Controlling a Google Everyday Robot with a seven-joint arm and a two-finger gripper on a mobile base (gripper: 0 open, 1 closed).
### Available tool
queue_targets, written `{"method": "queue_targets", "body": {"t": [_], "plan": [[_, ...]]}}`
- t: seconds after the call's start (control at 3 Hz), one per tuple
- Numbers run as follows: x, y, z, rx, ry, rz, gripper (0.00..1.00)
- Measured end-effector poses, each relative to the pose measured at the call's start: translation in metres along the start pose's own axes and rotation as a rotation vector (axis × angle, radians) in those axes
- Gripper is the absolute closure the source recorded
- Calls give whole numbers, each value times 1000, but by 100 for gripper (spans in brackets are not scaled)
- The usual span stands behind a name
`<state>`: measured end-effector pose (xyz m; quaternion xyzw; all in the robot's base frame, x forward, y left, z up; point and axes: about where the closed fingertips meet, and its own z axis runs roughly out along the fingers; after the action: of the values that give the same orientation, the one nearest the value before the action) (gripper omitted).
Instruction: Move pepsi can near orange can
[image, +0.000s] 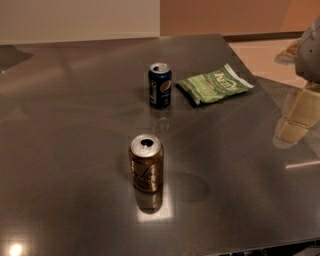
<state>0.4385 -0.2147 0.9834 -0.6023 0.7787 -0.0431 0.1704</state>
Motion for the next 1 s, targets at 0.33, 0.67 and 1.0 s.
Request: {"method": "queue_targets", "body": {"t": [0.33,0.67,1.0], "plan": [[0,0,0,0,0,0,0],[-5,-6,1,-5,-6,-7,0],[-32,-35,18,-6,-67,-4,0]]}}
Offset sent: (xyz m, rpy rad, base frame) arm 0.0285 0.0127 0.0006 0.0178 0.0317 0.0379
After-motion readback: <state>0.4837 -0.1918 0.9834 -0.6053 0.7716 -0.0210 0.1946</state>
